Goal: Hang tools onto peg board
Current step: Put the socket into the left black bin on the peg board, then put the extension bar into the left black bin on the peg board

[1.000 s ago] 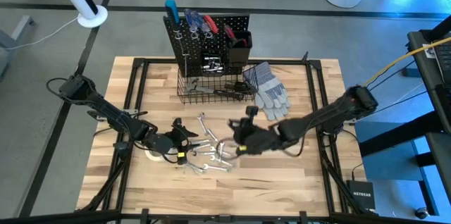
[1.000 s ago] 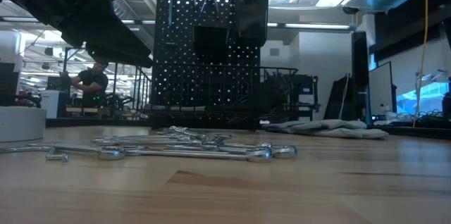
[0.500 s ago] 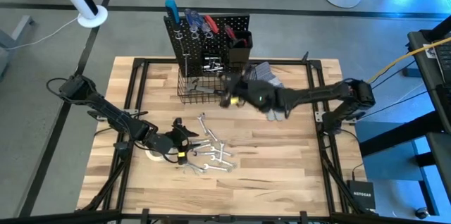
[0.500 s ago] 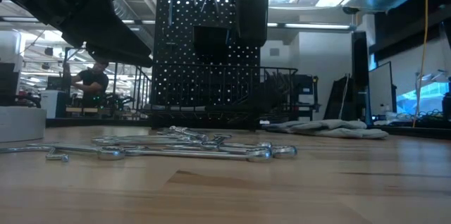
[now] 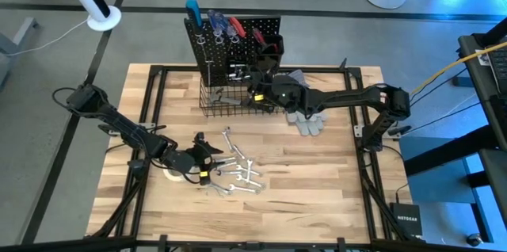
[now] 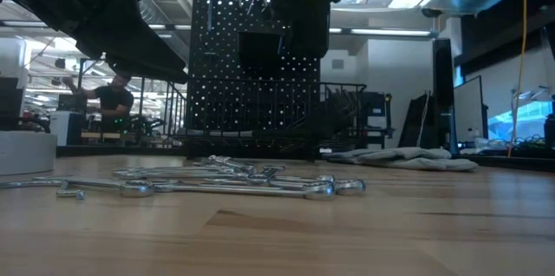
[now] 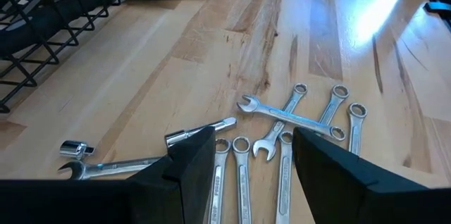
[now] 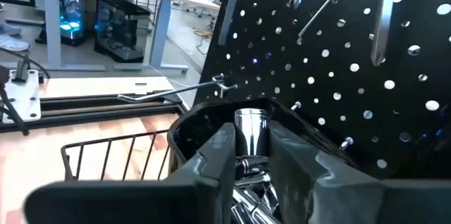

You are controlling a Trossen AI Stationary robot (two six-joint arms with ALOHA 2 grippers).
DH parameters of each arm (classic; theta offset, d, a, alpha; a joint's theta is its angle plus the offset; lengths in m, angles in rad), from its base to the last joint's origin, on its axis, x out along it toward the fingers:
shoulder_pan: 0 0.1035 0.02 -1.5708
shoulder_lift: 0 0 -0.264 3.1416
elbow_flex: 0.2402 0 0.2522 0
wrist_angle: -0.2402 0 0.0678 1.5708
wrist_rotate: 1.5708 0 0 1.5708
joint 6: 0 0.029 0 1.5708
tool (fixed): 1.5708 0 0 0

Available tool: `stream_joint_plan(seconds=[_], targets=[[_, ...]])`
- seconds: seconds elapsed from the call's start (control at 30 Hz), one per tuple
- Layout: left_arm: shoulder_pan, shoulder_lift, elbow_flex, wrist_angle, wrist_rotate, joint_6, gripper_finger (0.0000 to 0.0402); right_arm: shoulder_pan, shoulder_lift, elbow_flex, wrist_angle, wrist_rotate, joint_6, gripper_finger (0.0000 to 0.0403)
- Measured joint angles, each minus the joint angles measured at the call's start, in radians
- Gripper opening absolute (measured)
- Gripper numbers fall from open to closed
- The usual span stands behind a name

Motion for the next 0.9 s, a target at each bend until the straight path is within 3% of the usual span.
stream_joint_plan(seconds=[0.4,0.57,0.7,0.9], targets=[[0.0,0.0,0.0,0.001,0.0,-0.006,0.0182,0.023,-0.026,0.0,-0.071,0.056,-0.002,0.0205],[0.0,0.0,0.0,0.001,0.0,-0.007,0.0182,0.105,-0.126,0.0,-0.24,0.045,-0.004,0.0218],[0.0,0.0,0.0,0.001,0.0,-0.007,0.0182,0.219,-0.218,0.0,-0.47,0.019,0.031,0.0217],[0.0,0.0,0.0,0.001,0.0,-0.007,0.0182,0.424,-0.29,-0.027,-0.784,-0.11,0.215,0.0216]])
